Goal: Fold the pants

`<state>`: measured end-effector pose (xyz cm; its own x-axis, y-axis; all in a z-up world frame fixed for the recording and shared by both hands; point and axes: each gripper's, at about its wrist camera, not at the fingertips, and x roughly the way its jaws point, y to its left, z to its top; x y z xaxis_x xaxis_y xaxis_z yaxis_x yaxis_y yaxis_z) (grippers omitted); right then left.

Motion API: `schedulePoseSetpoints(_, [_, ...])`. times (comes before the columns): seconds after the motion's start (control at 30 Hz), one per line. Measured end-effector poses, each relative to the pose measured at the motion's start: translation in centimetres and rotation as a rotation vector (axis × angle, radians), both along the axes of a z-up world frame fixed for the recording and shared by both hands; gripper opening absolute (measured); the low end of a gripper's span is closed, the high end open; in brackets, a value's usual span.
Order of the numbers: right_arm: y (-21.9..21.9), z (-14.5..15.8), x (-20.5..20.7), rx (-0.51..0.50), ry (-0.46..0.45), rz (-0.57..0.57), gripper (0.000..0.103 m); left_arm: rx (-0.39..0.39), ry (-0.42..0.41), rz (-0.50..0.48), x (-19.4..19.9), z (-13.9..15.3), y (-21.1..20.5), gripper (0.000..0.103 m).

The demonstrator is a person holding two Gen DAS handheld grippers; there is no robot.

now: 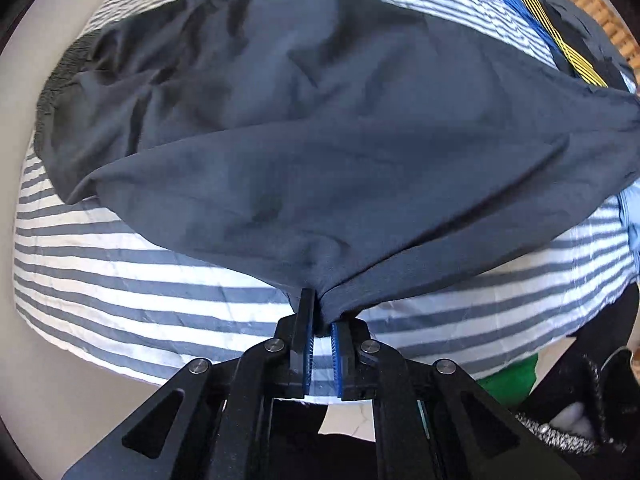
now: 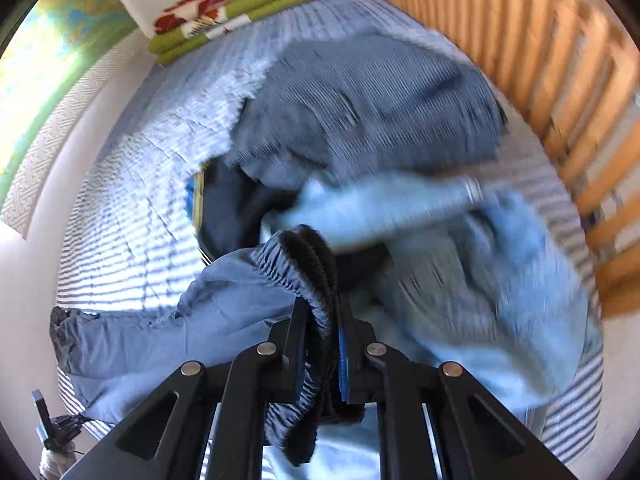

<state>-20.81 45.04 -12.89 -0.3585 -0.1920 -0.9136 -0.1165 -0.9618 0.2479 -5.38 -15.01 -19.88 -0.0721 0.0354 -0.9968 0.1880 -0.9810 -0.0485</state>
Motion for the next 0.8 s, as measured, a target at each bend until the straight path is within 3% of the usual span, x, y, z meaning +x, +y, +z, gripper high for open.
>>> schedulePoseSetpoints(0.13, [1.4, -3.5, 2.3, 0.001, -0.063, -0.019, 0.011, 0.095, 0.059, 0.01, 1.0, 3.2, -0.6, 0.021])
schedulePoseSetpoints(0.23, [1.8, -3.5, 2.4, -0.019, -0.052, -0.025, 0.011, 0.062, 0.158, 0.039, 0.7, 7.1, -2.5, 0.031])
schedulePoseSetpoints(0.3, [1.4, -3.0, 2.0, -0.013, -0.038, -0.019, 0.011, 0.019, 0.226, 0.097, -0.7, 9.3, -5.1, 0.044])
schedulePoseSetpoints(0.37, [0.5, -2.5, 1.7, 0.001, -0.029, -0.007, 0.011, -0.043, 0.266, 0.179, -2.8, 10.5, -8.7, 0.049])
schedulePoseSetpoints(0.43, [-0.3, -1.9, 1.2, 0.018, -0.016, 0.003, 0.011, -0.172, 0.287, 0.265, -4.9, 10.8, -13.2, 0.052])
schedulePoseSetpoints(0.5, [-0.7, -1.5, 2.0, 0.025, -0.003, 0.013, 0.011, -0.218, 0.279, 0.38, -6.3, 10.2, -17.9, 0.063])
schedulePoseSetpoints(0.63, [-0.9, -1.4, 2.0, 0.041, -0.015, 0.002, 0.011, -0.056, 0.319, 0.611, -7.4, 8.5, -26.0, 0.07])
schedulePoseSetpoints(0.67, [-0.9, -1.5, 1.9, 0.049, -0.022, -0.006, 0.011, -0.043, 0.316, 0.614, -8.0, 7.9, -26.9, 0.076])
schedulePoseSetpoints(0.8, [-0.7, -1.8, 1.5, 0.071, -0.049, -0.031, 0.011, -0.083, 0.278, 0.56, -11.6, 6.1, -27.6, 0.079])
